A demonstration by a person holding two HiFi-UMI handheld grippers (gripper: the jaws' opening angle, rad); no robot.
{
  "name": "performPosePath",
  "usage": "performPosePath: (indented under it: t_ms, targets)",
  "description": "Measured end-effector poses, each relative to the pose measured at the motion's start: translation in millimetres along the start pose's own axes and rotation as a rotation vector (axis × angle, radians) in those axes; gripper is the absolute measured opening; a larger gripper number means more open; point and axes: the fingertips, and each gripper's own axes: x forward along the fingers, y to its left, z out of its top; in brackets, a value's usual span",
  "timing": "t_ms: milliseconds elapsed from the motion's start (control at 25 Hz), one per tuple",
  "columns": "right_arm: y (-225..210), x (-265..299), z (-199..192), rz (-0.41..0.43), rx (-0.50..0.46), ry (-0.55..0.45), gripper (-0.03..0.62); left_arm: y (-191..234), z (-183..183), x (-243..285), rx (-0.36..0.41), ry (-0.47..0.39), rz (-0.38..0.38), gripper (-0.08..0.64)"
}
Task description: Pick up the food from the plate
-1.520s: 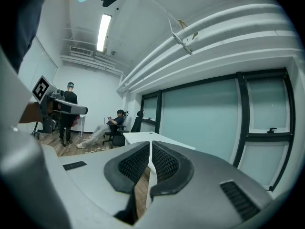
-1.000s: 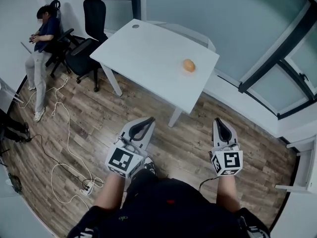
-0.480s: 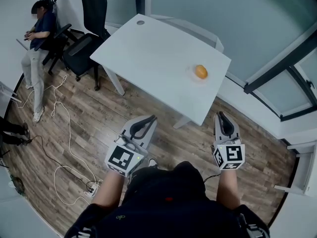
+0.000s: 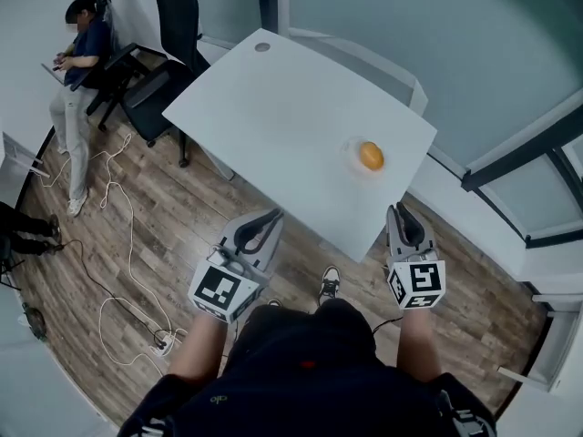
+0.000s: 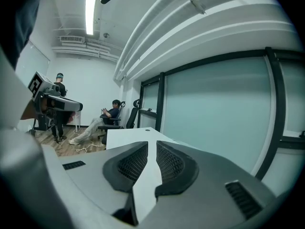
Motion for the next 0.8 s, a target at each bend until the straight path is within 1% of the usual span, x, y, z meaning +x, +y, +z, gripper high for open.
performPosePath:
  t_ms: [80,120,200,280,400,560,680,800]
  targets:
    - [-21.6,21.3,-4.2,0.040,-0.001,0.010,0.060,0.3,0.5,27.5,-0.002,-0.003,0.020,0.031]
    - [-32.0,32.4,-7.4,0.064,-0.004,0.017,0.085,0.4,0.2,40.6,-0.015,0.001,0.037,0.031]
    - [-53.8,54.1,-16.8,0.110,-0.012,0.032,0.128,1.2,-2.6,64.8,-0.047,0.020,0.086,0.031]
    - [-75.5,76.2,-29.1,0.147,-0.021,0.053,0.157,2.1,-8.4,85.5,-0.057,0.043,0.131,0.030]
    - [-97.6,112.4,-55.1,0.188,-0.049,0.108,0.245,2.8,-14.2,108.0,-0.065,0.065,0.176,0.031]
    - [-114.8,166.3,-97.4,0.215,-0.086,0.191,0.320,8.2,-26.7,126.0,-0.095,0.105,0.225,0.029]
    - [-114.2,203.1,-130.5,0.247,-0.130,0.262,0.351,13.3,-37.9,130.4,-0.114,0.142,0.253,0.031]
    - [-108.0,230.7,-167.8,0.285,-0.190,0.328,0.366,13.5,-50.6,128.5,-0.122,0.177,0.274,0.030]
